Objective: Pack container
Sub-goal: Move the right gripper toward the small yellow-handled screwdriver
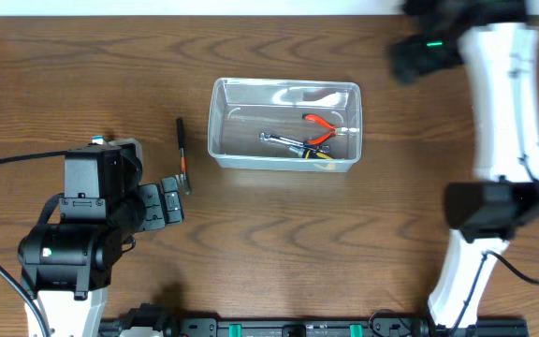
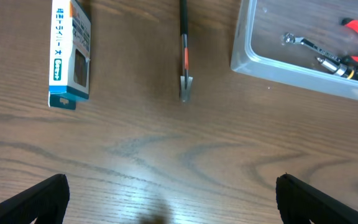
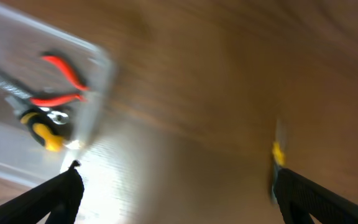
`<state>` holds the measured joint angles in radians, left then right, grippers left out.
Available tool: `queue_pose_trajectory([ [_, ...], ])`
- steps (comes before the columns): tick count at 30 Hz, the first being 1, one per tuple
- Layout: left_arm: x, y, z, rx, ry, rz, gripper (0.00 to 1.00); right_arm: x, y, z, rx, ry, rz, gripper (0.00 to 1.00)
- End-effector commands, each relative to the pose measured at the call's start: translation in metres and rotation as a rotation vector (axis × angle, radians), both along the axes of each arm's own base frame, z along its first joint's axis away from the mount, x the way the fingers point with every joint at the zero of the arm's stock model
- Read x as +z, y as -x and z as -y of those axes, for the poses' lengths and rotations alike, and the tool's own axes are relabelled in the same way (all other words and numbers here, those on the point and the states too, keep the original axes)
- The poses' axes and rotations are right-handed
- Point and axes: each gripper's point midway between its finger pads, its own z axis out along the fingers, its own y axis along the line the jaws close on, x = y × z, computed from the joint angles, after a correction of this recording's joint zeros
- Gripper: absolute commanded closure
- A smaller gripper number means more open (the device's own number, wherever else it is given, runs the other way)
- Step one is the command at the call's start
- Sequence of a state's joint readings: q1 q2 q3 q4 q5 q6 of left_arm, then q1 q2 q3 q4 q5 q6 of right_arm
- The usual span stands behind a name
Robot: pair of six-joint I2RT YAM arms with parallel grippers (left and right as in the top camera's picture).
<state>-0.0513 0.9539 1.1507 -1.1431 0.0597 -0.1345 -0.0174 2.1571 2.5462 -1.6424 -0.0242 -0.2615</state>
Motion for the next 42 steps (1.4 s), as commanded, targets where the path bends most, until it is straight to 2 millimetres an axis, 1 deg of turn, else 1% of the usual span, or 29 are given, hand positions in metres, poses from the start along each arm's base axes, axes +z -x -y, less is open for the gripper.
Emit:
queue_pose_trajectory([
  [1, 0.004, -0.003, -0.002, 0.005, -0.011, 0.013, 0.02, 0.028, 0.022, 0.043, -0.213, -0.028, 0.031, 0.01],
  [3, 0.003, -0.004, -0.002, 0.005, -0.011, 0.007, 0.02, 0.037, 0.032, 0.060, -0.294, -0.072, 0.047, 0.01],
  [4, 0.003, -0.004, -0.002, 0.005, -0.011, 0.005, 0.02, 0.042, 0.037, 0.065, -0.307, -0.080, 0.056, 0.01],
  [6, 0.001, -0.005, -0.002, 0.005, -0.012, -0.001, 0.02, 0.051, 0.052, 0.073, -0.344, -0.083, 0.069, 0.01],
  [8, 0.000, -0.006, -0.002, 0.005, -0.012, -0.008, 0.02, 0.061, 0.076, 0.077, -0.383, -0.086, 0.073, 0.01],
  [11, -0.003, -0.007, -0.002, 0.005, -0.013, -0.021, 0.02, 0.068, 0.120, 0.076, -0.433, -0.093, 0.063, 0.01],
  [12, -0.004, -0.007, -0.002, 0.005, -0.013, -0.025, 0.02, 0.068, 0.133, 0.075, -0.441, -0.093, 0.058, 0.01],
  [13, -0.004, -0.008, -0.002, 0.005, -0.013, -0.029, 0.02, 0.068, 0.150, 0.074, -0.449, -0.090, 0.051, 0.01],
  [15, -0.006, -0.009, -0.002, 0.005, -0.013, -0.034, 0.02, 0.064, 0.176, 0.071, -0.435, -0.081, 0.039, 0.01],
  [18, -0.006, -0.010, -0.002, 0.005, -0.013, -0.035, 0.02, 0.053, 0.200, 0.070, -0.394, -0.057, 0.005, 0.01],
  [20, -0.006, -0.011, -0.002, 0.005, -0.013, -0.031, 0.02, 0.044, 0.205, 0.081, -0.399, -0.011, -0.026, 0.01],
  [22, -0.005, -0.011, -0.002, 0.005, -0.013, -0.030, 0.02, 0.034, 0.200, 0.099, -0.416, 0.032, -0.053, 0.01],
  [25, -0.005, -0.011, -0.002, 0.005, -0.013, -0.027, 0.02, 0.015, 0.184, 0.122, -0.421, 0.048, -0.106, 0.01],
  [27, -0.005, -0.012, -0.002, 0.005, -0.013, -0.025, 0.02, -0.005, 0.170, 0.138, -0.421, 0.041, -0.162, 0.01],
  [31, -0.005, -0.012, -0.002, 0.005, -0.013, -0.025, 0.02, -0.047, 0.141, 0.163, -0.379, 0.028, -0.264, 0.01],
  [33, -0.005, -0.012, -0.002, 0.005, -0.013, -0.025, 0.02, -0.069, 0.121, 0.180, -0.334, 0.067, -0.289, 0.01],
  [36, -0.004, -0.013, -0.002, 0.005, -0.013, -0.020, 0.02, -0.092, 0.096, 0.202, -0.314, 0.151, -0.296, 0.01],
  [39, -0.003, -0.015, -0.002, 0.005, -0.012, -0.013, 0.02, -0.113, 0.070, 0.205, -0.239, 0.158, -0.269, 0.01],
  [42, -0.003, -0.014, -0.002, 0.005, -0.012, -0.013, 0.02, -0.132, 0.052, 0.202, -0.153, 0.146, -0.253, 0.01],
])
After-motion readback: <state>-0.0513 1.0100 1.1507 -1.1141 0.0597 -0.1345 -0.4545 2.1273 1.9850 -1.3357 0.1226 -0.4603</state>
